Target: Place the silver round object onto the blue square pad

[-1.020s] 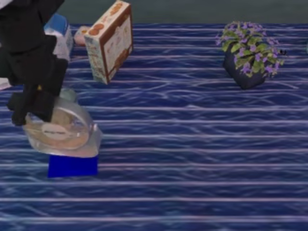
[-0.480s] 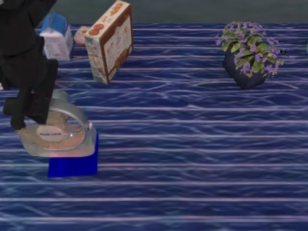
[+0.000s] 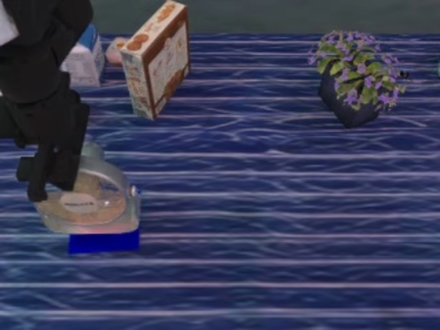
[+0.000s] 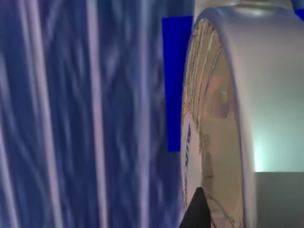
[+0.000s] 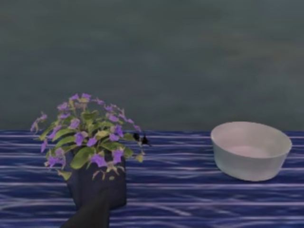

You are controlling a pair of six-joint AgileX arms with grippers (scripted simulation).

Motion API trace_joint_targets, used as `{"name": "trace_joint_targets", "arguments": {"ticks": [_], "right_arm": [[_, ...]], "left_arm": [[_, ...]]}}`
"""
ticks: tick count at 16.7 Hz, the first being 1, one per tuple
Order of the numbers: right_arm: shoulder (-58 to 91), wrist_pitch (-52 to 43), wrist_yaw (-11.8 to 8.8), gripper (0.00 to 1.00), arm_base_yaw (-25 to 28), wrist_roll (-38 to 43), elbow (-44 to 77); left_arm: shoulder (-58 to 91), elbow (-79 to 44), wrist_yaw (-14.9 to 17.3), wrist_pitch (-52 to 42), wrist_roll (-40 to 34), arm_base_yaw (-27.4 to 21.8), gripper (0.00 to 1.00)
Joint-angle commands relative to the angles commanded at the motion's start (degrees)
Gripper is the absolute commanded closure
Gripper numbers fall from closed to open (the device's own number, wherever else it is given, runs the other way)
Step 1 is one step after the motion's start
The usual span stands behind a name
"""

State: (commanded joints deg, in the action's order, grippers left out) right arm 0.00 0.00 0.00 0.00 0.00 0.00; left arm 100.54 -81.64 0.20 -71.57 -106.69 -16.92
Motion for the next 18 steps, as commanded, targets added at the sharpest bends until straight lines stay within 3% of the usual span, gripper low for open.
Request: {"name": "trace_joint_targets", "arguments": {"ticks": [1, 14, 18], "right_arm": [[0.0, 0.0, 0.0, 0.0, 0.0, 0.0, 0.0], [0.0, 0.0, 0.0, 0.0, 0.0, 0.0, 0.0], [0.0, 0.0, 0.0, 0.0, 0.0, 0.0, 0.0]], "left_arm": [[0.0, 0.0, 0.0, 0.0, 0.0, 0.0, 1.0], [0.0, 0.0, 0.0, 0.0, 0.0, 0.0, 0.02], [0.0, 0.0, 0.0, 0.0, 0.0, 0.0, 0.0]]}}
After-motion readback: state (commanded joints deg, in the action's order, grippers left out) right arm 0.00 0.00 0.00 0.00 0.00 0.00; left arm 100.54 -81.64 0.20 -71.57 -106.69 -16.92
